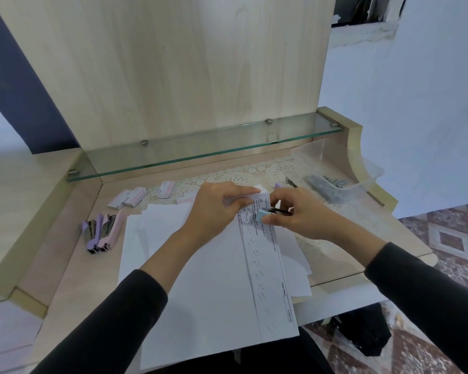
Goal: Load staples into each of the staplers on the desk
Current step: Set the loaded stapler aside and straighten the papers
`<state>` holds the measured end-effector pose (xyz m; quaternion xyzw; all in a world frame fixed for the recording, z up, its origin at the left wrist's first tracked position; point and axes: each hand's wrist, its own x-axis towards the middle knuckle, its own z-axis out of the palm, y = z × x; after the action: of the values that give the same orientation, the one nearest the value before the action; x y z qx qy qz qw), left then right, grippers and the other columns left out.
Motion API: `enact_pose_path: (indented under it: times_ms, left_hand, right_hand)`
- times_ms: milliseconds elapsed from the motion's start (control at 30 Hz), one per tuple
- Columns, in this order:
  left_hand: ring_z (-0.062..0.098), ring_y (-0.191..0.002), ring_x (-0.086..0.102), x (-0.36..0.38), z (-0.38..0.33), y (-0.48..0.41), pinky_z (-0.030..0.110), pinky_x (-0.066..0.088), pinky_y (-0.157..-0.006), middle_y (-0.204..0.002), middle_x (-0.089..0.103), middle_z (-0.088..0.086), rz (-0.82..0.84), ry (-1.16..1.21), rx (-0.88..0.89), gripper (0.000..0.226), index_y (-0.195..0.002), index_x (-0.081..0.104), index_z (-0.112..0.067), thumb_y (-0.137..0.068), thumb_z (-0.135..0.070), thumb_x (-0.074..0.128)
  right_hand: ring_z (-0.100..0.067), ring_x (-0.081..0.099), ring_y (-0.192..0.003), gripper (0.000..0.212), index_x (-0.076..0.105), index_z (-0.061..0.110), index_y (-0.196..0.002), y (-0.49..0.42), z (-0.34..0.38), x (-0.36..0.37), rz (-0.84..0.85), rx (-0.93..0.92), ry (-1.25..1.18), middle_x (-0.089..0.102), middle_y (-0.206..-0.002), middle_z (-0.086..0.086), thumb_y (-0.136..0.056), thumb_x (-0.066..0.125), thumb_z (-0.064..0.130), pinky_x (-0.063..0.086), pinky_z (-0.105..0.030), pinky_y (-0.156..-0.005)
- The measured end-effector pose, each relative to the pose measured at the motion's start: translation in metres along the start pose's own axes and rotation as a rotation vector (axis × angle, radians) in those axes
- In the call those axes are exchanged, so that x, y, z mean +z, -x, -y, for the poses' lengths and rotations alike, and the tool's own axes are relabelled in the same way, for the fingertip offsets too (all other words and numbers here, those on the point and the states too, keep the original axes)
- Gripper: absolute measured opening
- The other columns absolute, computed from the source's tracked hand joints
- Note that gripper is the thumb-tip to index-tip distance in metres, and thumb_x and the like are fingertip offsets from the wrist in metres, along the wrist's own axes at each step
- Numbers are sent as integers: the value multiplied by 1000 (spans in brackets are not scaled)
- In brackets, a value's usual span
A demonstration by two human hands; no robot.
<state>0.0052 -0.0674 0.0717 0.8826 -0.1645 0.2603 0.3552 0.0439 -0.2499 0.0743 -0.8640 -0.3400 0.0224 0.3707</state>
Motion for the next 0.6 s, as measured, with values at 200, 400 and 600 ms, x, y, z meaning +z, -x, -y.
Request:
enact_pose_path:
  times_ms: [200,400,600]
  left_hand:
    - [-4,-78,56,0,1,-1,3,40,-73,-82,70,-2,-1,-5,-2,23,-97,71,-13,-76,-5,70]
    - [-4,-70,57,0,1,-4,6,41,-70,-74,65,-9,-6,16,-31,23,-98,71,-14,-76,-6,69]
    - [-8,-67,55,1,3,-5,7,41,-69,-73,64,-10,13,0,0,24,-99,71,-15,-76,-8,70]
  right_hand:
    - [-9,45,-43,26,63,-1,-83,-5,-2,3,11,4,-13,49,-45,7,-77,67,24,12,-37,-118]
    - [-10,40,-40,28,47,9,-62,-4,4,9,-65,-15,64,33,-44,8,-79,65,22,21,-43,-115]
    - [-13,33,-41,49,25,22,-51,0,7,15,-166,-64,87,24,-45,8,-79,65,20,25,-44,-113]
